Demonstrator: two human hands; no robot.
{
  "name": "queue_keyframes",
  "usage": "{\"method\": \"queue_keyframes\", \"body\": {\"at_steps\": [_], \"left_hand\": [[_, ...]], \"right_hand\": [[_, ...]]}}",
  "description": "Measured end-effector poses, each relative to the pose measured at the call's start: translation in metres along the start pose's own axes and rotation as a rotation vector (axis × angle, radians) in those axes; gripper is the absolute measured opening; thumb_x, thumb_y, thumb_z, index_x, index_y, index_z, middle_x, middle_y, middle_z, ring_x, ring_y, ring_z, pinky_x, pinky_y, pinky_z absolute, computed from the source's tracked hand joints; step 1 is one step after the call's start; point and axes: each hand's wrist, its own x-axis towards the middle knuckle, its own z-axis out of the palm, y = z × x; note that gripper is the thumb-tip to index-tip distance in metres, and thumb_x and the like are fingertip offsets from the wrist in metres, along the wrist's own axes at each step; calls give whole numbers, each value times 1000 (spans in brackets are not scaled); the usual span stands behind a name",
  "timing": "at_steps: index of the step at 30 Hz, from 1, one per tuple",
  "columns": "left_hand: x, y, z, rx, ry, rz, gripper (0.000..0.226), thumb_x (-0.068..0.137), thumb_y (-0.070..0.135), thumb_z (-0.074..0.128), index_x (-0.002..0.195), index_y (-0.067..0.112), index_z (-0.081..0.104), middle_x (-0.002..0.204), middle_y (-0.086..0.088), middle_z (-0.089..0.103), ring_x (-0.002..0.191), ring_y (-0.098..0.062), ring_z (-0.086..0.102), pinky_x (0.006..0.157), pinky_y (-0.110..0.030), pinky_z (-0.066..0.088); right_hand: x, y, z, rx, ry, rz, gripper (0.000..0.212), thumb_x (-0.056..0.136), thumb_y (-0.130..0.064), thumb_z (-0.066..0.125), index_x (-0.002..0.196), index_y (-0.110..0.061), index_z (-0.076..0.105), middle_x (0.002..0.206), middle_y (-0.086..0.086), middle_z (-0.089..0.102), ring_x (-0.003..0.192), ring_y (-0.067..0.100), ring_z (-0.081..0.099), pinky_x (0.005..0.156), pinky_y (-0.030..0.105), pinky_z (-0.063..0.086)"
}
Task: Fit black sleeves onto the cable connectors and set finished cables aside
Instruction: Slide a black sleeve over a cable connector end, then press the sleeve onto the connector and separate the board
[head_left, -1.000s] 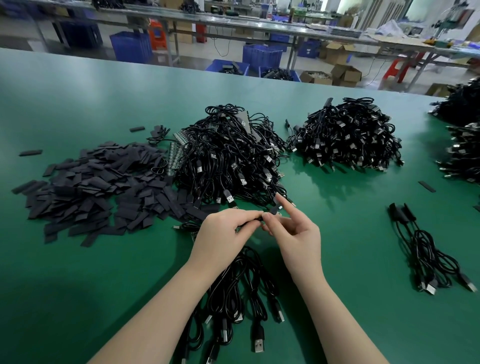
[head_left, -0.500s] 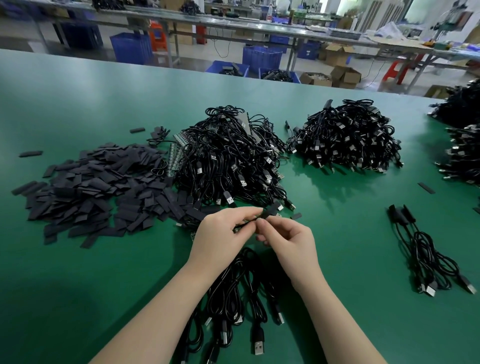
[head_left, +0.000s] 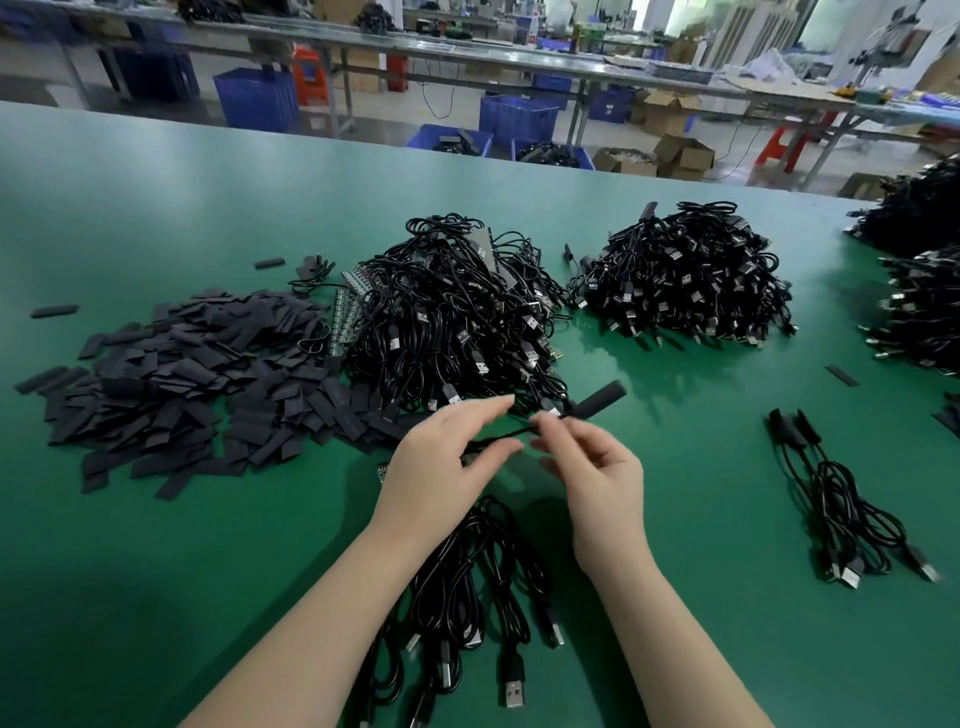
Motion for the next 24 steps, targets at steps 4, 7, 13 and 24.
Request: {"method": "queue_keyframes", "body": {"at_steps": [4, 7, 13, 24], "left_hand": [[1, -4, -2, -59, 16, -79, 30, 98, 32, 55, 128, 32, 61, 111, 23, 63, 107, 8, 56, 89, -10, 45], [1, -6, -2, -39, -16, -131, 25, 99, 29, 55, 122, 31, 65, 103, 22, 65, 100, 11, 57, 83, -14, 49], [0, -3, -2, 48, -79, -148, 25, 99, 27, 53, 120, 32, 67, 113, 16, 68, 97, 2, 61, 84, -24, 53], [7, -11, -13, 119, 168, -268, 26, 99, 18, 50, 117, 25, 68, 110, 6, 65, 63, -7, 59, 59, -25, 50]], "right_hand": [[14, -44, -29, 157, 149, -140, 15, 88, -27, 70, 74, -25, 77, 80, 2, 76, 77, 16, 69, 75, 27, 57], [25, -73, -68, -338, 327, -274, 14, 91, -31, 69, 79, -25, 74, 70, -6, 74, 61, 8, 67, 59, 21, 53], [52, -50, -138, -1335, 400, -34, 23, 96, -20, 53, 91, -7, 72, 82, 15, 69, 75, 36, 61, 69, 37, 51], [67, -31, -174, -1931, 427, 125, 25, 91, -3, 49, 113, -2, 62, 113, 18, 57, 106, 36, 49, 81, 38, 42]]}}
